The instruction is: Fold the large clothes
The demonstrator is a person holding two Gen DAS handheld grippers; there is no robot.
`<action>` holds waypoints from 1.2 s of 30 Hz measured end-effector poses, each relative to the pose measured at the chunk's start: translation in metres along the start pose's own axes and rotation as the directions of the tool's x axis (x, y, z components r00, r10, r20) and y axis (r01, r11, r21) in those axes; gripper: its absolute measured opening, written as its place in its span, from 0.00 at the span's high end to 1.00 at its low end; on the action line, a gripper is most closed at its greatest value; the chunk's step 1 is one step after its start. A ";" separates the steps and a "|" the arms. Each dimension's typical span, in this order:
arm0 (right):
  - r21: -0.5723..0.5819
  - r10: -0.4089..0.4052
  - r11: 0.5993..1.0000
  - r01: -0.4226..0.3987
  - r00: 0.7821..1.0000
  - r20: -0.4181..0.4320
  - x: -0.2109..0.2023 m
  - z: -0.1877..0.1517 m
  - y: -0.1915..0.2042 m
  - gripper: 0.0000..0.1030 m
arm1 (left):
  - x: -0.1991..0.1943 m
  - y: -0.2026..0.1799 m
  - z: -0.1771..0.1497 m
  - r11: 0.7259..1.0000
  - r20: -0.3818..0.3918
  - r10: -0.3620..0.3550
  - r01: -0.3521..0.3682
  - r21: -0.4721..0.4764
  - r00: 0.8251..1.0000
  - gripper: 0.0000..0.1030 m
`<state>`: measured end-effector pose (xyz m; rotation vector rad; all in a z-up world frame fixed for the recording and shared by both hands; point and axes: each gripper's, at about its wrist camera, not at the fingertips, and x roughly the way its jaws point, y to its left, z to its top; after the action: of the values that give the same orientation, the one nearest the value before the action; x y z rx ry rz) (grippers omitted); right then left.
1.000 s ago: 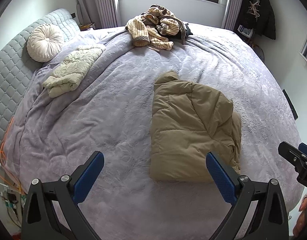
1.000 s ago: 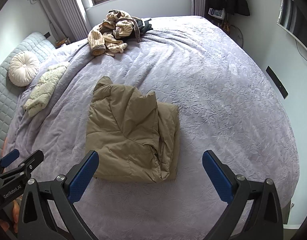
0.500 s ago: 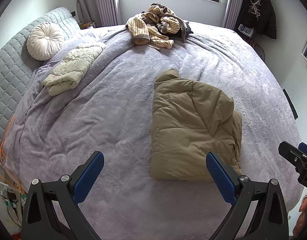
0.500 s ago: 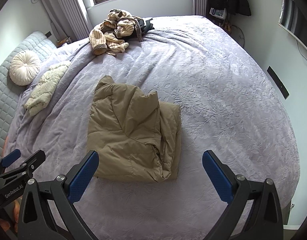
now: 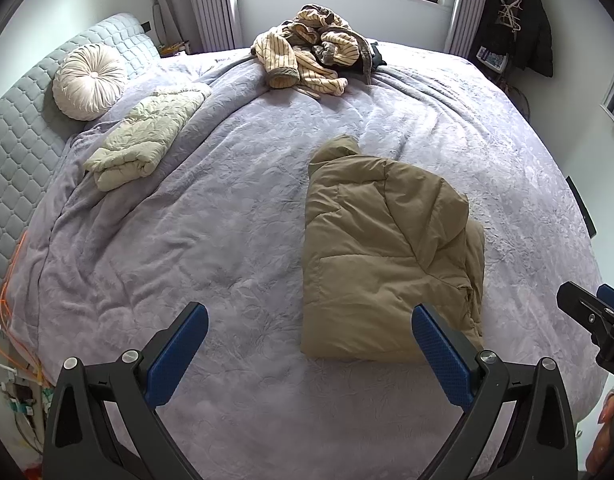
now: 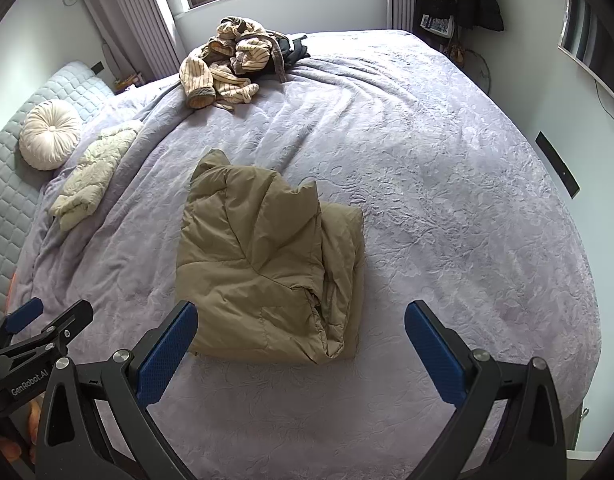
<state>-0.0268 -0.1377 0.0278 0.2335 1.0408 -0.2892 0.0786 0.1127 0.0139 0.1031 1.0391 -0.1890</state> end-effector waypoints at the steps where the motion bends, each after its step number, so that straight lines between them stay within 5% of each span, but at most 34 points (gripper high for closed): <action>1: 0.000 0.000 1.000 0.000 1.000 0.000 0.000 0.000 0.000 0.00 | 0.000 0.000 0.000 1.000 0.000 0.001 -0.001 -0.001 1.000 0.01; 36: -0.001 0.002 1.000 -0.002 1.000 -0.006 0.003 -0.001 0.003 0.00 | 0.005 0.007 -0.003 1.000 -0.004 -0.005 0.005 -0.006 1.000 0.01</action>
<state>-0.0253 -0.1349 0.0253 0.2345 1.0466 -0.2857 0.0801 0.1199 0.0079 0.0954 1.0435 -0.1907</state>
